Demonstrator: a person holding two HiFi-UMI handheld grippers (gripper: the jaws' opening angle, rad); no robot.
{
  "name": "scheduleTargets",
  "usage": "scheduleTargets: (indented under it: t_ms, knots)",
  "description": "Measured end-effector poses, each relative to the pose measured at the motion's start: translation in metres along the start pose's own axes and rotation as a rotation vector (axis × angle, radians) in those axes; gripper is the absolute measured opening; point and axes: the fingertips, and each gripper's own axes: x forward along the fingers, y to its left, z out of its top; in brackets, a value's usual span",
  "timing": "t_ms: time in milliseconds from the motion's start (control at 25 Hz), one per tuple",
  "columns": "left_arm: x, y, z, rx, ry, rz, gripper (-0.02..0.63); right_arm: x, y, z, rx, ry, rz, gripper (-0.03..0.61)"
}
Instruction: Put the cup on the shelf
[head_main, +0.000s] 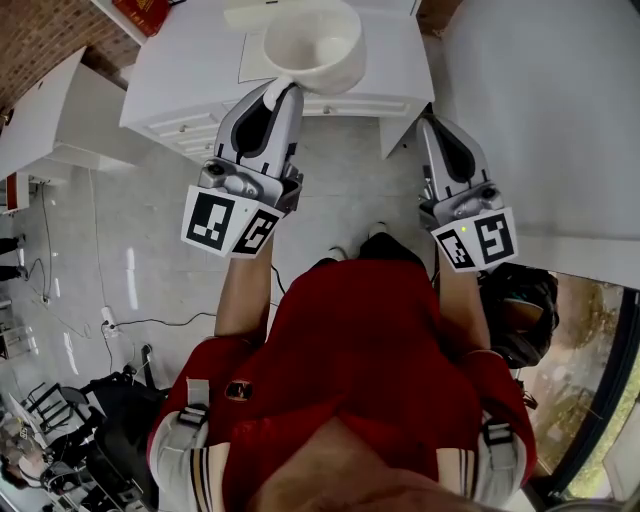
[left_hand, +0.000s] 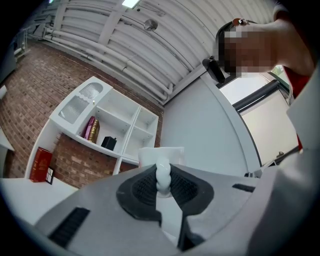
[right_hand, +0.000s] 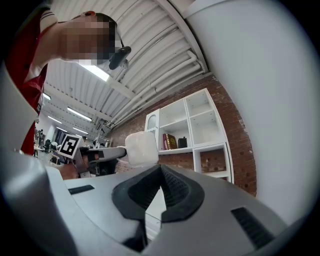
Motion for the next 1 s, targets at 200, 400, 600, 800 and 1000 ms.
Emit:
scheduleTargets:
  t_ms: [200,400,600,800,1000]
  knots:
    - [0.008,0.010,-0.006,0.005,0.013,0.003,0.048,0.007,-0.007,-0.005,0.006,-0.001,-0.011,-0.003]
    - [0.023,0.016,-0.015,0.020,0.037,0.005,0.048,0.015,-0.022,-0.010,0.019,-0.010,-0.018,-0.003]
    - [0.048,0.022,-0.029,0.029,0.052,0.004,0.048,0.032,-0.048,-0.015,0.023,-0.023,-0.014,-0.003]
    - [0.083,0.034,-0.043,0.027,0.057,0.009,0.048,0.054,-0.085,-0.018,0.004,-0.026,-0.013,-0.003]
    - [0.126,0.048,-0.058,0.031,0.063,0.017,0.048,0.079,-0.130,-0.025,0.008,-0.026,-0.007,-0.003]
